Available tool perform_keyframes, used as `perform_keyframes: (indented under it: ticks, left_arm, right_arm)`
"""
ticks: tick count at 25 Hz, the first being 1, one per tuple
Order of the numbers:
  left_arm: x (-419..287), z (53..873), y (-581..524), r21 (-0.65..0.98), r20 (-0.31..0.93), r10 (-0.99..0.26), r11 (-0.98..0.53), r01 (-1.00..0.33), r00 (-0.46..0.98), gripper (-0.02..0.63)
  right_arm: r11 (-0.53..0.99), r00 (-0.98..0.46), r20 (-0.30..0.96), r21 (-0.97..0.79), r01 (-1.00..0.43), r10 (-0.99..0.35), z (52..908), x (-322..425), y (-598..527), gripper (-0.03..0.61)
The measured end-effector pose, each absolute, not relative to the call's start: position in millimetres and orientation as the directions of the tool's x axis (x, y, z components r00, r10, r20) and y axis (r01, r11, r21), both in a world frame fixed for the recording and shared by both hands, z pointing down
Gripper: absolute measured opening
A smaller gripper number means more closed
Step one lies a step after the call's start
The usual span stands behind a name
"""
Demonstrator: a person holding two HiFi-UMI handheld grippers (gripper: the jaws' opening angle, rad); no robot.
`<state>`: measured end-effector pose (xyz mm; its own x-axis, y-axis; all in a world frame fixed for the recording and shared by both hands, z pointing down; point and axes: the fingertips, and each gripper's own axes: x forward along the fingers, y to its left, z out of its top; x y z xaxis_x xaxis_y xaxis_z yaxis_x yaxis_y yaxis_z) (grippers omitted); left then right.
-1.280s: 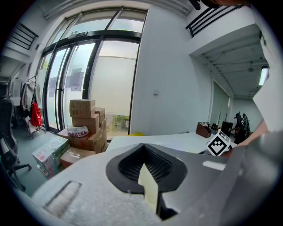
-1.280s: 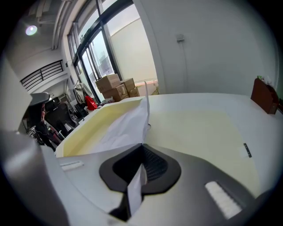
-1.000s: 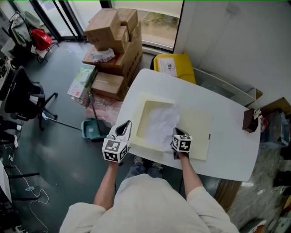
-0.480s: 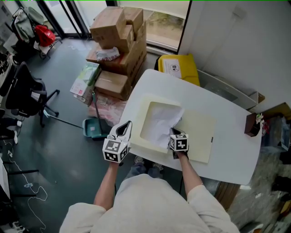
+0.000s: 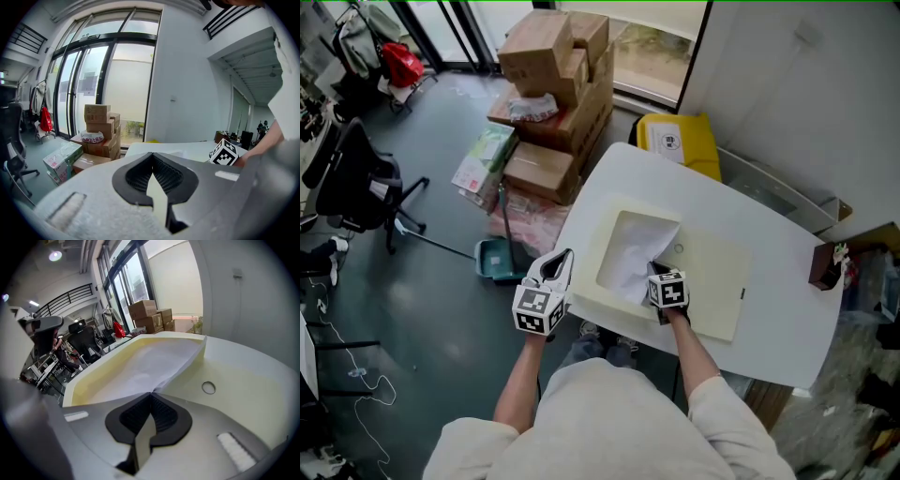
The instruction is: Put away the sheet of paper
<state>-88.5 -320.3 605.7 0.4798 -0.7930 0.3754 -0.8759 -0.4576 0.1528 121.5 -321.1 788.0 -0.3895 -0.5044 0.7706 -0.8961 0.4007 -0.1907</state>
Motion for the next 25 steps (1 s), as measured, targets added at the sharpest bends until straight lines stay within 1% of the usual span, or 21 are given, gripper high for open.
perform_keyframes:
  ticks: [9,10,12,13,16,21,25]
  left_arm:
    - [-89,608,-323,0.158,0.377,-0.792,-0.456,-0.876,0.48,0.002]
    - [-89,608,-324,0.159,0.376,-0.791,-0.458,-0.874,0.483,0.002]
    - [-87,609,-325,0.16,0.374,-0.788,-0.465,-0.871,0.489,0.002]
    - [-85,609,-325,0.161,0.375,-0.785,-0.468,-0.869,0.493,0.002]
    - [-81,609,-326,0.163,0.374,-0.779,-0.479,-0.863,0.503,0.002]
    - [-71,606,-328,0.166,0.366,-0.768,-0.501,-0.849,0.525,0.002]
    - [-62,603,-328,0.166,0.356,-0.759,-0.523,-0.836,0.545,0.002]
  right_arm:
    - [0.405,-0.384,0.774,-0.181,-0.896,-0.504,792,119,-324,0.005]
    - [0.402,-0.384,0.774,-0.184,-0.897,-0.504,792,121,-324,0.02]
    - [0.391,-0.385,0.772,-0.194,-0.9,-0.505,793,123,-324,0.106]
    - [0.382,-0.384,0.77,-0.197,-0.903,-0.509,793,125,-324,0.132]
    - [0.356,-0.369,0.759,-0.194,-0.914,-0.536,789,132,-325,0.186]
    - [0.327,-0.34,0.731,-0.168,-0.93,-0.592,776,146,-323,0.192]
    - [0.301,-0.32,0.699,-0.155,-0.941,-0.639,759,158,-321,0.173]
